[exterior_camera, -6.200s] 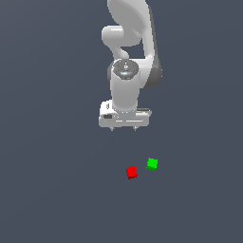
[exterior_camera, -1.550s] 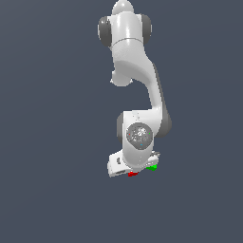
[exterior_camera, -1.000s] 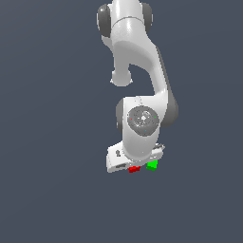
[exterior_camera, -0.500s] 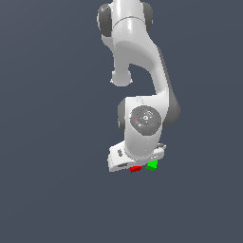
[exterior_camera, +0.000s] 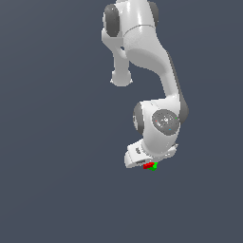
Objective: Stack the red cube on top of the green cube.
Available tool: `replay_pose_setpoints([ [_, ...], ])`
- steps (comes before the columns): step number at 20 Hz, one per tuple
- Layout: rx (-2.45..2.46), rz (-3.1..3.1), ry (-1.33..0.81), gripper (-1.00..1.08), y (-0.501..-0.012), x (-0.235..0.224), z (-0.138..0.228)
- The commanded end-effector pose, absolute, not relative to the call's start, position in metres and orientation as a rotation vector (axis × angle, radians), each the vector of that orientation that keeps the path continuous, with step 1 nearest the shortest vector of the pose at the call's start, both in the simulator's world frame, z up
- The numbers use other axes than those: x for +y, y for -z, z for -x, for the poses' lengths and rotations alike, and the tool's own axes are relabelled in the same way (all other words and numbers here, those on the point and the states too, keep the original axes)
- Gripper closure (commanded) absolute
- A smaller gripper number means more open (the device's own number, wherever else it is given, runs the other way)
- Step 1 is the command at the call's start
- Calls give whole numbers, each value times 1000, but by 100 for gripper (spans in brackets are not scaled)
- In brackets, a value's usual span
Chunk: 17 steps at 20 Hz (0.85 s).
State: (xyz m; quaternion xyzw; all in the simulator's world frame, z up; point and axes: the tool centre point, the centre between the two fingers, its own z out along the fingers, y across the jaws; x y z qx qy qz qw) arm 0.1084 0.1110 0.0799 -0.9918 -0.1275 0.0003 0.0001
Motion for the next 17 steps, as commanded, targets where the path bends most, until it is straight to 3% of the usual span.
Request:
replay_pose_setpoints([
  [1,-400,3116,1,108,-70,128,-102],
  [7,-400,3116,0,108,-60,144,-96],
  [8,-400,3116,0,-92,-60,144,-96],
  [17,-400,3116,0,-92,-60,144,-96],
])
